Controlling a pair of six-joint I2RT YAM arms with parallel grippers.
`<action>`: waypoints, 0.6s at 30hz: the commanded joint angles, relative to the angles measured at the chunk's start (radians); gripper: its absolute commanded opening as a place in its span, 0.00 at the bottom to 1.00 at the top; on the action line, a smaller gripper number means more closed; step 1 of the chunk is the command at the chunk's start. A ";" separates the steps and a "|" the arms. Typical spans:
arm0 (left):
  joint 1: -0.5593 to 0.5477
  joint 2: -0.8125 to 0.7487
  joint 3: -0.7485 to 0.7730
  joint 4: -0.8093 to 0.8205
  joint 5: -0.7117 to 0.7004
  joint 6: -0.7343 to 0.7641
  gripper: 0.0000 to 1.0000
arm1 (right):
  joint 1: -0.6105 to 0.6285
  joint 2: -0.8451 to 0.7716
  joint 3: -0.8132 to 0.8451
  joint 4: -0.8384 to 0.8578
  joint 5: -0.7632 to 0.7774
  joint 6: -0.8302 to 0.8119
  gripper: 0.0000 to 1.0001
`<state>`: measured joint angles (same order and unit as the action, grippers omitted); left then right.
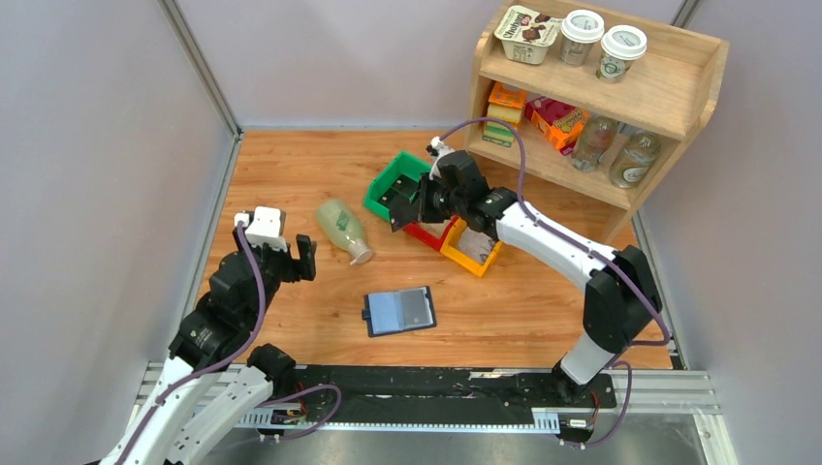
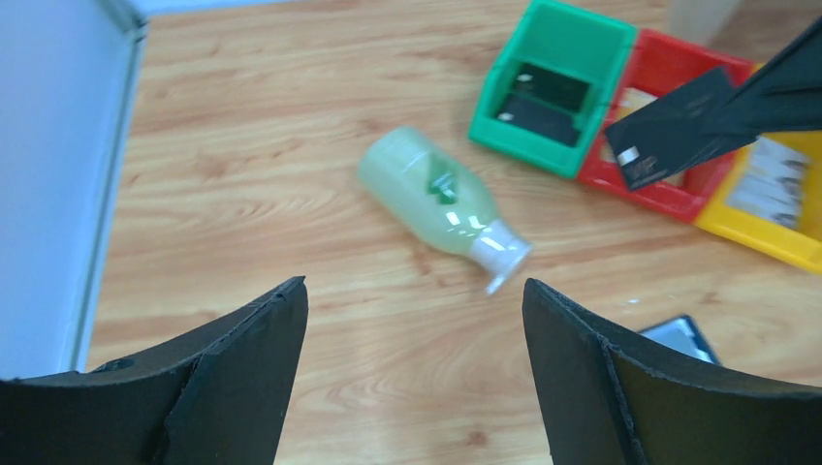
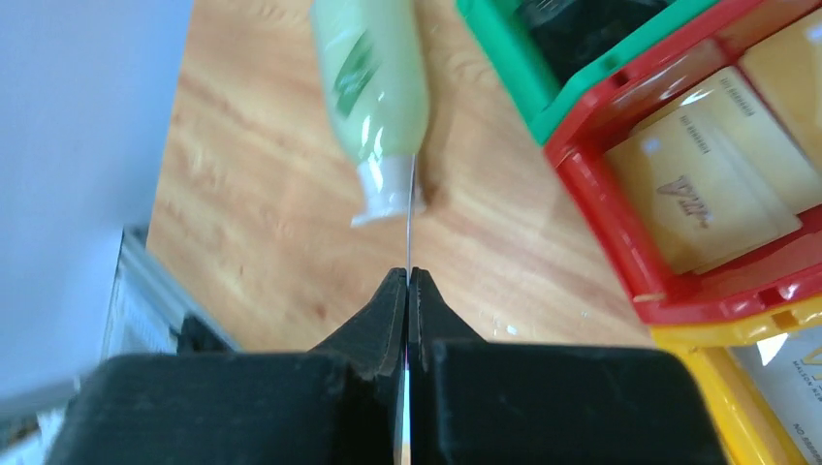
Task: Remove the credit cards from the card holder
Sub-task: Place the credit card in the storage box.
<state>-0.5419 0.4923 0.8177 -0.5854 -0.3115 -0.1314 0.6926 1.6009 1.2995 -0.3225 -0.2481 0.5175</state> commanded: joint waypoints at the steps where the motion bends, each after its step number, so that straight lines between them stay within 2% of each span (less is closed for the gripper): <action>1: 0.003 -0.063 -0.089 0.039 -0.250 -0.105 0.88 | 0.004 0.092 0.138 0.053 0.315 0.222 0.00; 6: 0.003 -0.087 -0.123 0.062 -0.248 -0.129 0.88 | -0.002 0.256 0.315 -0.047 0.507 0.354 0.03; 9: 0.003 -0.084 -0.124 0.068 -0.245 -0.100 0.88 | -0.013 0.364 0.426 -0.116 0.562 0.415 0.03; 18: 0.003 -0.083 -0.129 0.067 -0.239 -0.074 0.88 | -0.033 0.614 0.678 -0.132 0.527 0.518 0.07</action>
<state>-0.5419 0.4114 0.6868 -0.5564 -0.5438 -0.2249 0.6689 2.1464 1.8641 -0.4381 0.2604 0.9527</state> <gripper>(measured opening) 0.881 0.058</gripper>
